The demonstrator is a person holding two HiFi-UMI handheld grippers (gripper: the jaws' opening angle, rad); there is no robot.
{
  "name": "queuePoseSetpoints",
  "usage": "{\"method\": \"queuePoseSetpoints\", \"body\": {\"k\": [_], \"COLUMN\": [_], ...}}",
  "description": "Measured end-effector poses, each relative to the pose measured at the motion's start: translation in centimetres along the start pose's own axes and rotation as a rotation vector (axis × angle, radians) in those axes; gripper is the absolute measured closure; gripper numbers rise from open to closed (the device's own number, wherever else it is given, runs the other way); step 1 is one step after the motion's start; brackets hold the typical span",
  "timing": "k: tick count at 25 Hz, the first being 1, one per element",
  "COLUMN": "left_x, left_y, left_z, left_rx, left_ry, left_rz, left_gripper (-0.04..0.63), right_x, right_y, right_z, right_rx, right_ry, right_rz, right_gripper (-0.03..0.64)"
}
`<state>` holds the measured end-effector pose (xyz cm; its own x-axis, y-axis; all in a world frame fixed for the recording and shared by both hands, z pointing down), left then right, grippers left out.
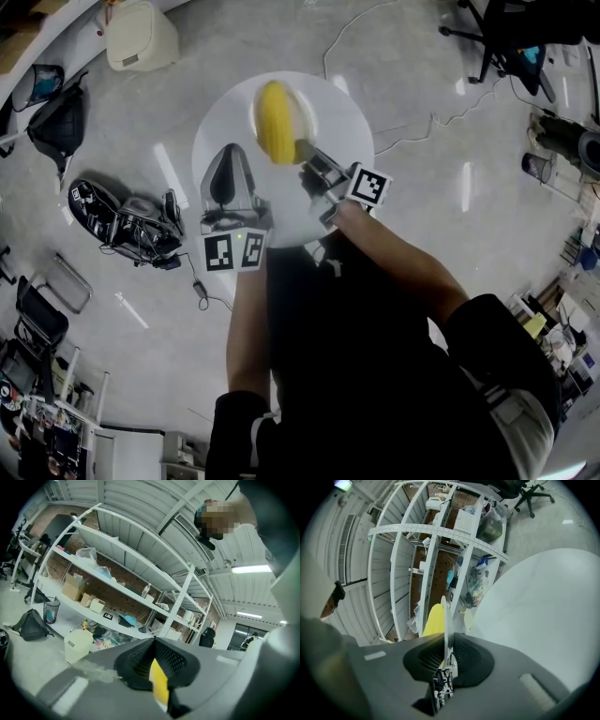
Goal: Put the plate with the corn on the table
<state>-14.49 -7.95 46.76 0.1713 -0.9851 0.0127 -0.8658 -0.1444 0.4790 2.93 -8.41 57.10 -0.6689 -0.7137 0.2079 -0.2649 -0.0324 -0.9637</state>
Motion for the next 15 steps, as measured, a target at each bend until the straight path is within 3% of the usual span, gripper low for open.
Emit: {"method": "queuePoseSetpoints", "body": {"k": [15], "left_x": [1.5], "left_y": [2.0], "left_z": [-2.0], "left_rx": [-0.024], "left_ry": [0.021], "left_rz": [0.001], "left_gripper": [0.591], "right_x": [1.6], "right_y": [-4.2], "right_z": [-0.3], "right_rx": [0.019], "right_ry": [-0.016], "right_rz": [-0.048], "right_gripper": [0.571]}}
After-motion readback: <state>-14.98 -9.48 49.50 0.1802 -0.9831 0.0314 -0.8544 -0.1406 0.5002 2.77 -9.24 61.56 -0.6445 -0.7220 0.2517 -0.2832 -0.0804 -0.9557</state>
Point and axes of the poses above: the fingertips, and each gripper's own axes: x forward along the fingers, y to its left, z out of its top, the point moved 4 cm from there along -x, backward along the fingers, and after that the axes turned 8 degrees about -y, right-handed, at the moved point
